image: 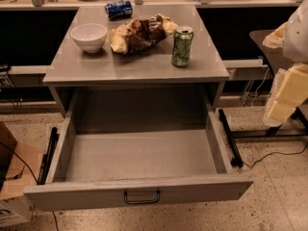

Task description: Place green can into top drawer

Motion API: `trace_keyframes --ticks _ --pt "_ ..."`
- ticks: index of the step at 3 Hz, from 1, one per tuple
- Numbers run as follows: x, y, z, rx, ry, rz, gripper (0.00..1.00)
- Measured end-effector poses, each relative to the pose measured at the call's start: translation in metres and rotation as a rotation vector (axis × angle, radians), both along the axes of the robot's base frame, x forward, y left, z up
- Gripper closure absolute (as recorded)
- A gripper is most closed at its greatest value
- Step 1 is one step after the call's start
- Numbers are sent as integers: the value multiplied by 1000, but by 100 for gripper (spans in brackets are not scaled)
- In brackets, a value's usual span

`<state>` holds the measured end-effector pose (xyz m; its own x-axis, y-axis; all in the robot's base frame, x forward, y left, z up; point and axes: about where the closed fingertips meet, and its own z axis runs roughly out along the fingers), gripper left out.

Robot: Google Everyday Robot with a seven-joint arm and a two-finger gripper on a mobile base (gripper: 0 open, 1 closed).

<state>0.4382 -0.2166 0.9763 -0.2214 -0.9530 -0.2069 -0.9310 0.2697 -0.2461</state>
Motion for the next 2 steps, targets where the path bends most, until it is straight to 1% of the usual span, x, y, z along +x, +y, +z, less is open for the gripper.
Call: trace_keyframes --ticks 1,2 --pt "0 0 0 0 0 0 0" --pt "11 16 -2 80 -15 2 0"
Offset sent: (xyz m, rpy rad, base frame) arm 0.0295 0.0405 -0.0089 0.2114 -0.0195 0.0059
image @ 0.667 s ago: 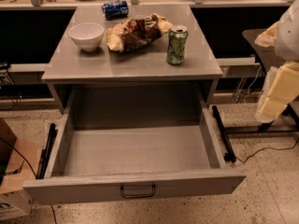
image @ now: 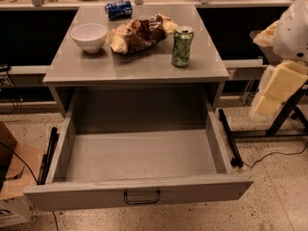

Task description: Place green can into top drawer

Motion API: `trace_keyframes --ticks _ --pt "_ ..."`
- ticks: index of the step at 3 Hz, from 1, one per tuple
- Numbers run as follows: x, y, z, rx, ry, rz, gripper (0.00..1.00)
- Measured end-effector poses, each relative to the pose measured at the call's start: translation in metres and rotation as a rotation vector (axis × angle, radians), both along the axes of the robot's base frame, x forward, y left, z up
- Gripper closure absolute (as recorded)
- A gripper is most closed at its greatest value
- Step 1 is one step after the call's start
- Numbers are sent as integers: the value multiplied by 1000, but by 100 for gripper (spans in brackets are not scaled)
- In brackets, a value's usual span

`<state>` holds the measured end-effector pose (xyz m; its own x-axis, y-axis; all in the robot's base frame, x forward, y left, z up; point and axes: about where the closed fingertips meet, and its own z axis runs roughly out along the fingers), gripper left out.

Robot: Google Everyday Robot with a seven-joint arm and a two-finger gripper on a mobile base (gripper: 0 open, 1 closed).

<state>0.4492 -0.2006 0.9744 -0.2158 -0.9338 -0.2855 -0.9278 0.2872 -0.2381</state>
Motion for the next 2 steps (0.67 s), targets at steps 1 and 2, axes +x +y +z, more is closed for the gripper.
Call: trace_keyframes --ticks 1,2 --pt "22 18 -5 134 -1 -13 0" --pt "52 35 -11 255 3 -16 0"
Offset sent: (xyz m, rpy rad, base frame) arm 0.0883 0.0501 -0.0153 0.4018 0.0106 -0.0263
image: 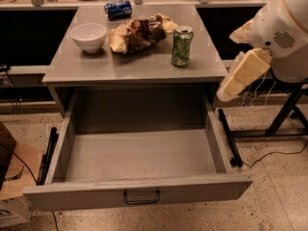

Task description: Place green can into top drawer

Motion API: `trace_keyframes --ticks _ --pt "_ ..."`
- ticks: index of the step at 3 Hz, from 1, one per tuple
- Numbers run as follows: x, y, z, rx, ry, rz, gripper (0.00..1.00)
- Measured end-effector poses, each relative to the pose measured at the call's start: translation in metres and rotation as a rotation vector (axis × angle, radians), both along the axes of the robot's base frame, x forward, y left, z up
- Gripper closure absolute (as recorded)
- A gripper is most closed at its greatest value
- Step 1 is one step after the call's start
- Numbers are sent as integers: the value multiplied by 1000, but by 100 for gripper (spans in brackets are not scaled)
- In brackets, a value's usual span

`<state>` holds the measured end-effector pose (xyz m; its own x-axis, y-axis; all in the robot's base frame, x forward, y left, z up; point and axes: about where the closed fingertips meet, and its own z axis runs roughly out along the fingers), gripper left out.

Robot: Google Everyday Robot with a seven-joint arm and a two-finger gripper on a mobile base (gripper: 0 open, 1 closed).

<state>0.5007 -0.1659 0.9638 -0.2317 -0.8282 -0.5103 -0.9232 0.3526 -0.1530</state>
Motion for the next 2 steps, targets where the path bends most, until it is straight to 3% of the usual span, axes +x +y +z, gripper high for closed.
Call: trace_keyframes --ticks 2 --pt "81 2 -16 157 -13 58 0"
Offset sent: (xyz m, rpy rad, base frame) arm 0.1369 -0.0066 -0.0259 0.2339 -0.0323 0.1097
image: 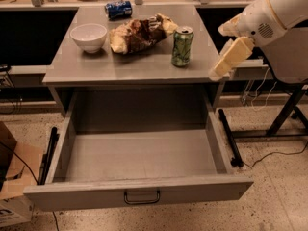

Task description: Place green can into top drawer

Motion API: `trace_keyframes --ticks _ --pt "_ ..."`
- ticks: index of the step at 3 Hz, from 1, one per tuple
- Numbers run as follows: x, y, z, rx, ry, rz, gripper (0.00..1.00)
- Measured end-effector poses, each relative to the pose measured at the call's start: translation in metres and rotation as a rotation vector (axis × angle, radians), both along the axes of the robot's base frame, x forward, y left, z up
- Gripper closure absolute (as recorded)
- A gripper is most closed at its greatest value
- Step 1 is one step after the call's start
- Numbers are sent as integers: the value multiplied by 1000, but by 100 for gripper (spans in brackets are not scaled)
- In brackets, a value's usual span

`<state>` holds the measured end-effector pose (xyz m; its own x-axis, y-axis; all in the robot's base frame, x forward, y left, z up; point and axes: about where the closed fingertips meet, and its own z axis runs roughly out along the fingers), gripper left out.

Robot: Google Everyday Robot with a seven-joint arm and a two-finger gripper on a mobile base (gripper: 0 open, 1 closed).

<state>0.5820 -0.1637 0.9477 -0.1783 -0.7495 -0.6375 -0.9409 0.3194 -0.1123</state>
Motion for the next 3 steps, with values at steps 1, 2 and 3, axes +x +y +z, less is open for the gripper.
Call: trace_keyframes --ticks 1,2,3 --pt "41 0 -16 46 10 35 0" --pt "49 -1 -15 54 -2 30 0" --pt "54 -2 -21 62 6 -6 0"
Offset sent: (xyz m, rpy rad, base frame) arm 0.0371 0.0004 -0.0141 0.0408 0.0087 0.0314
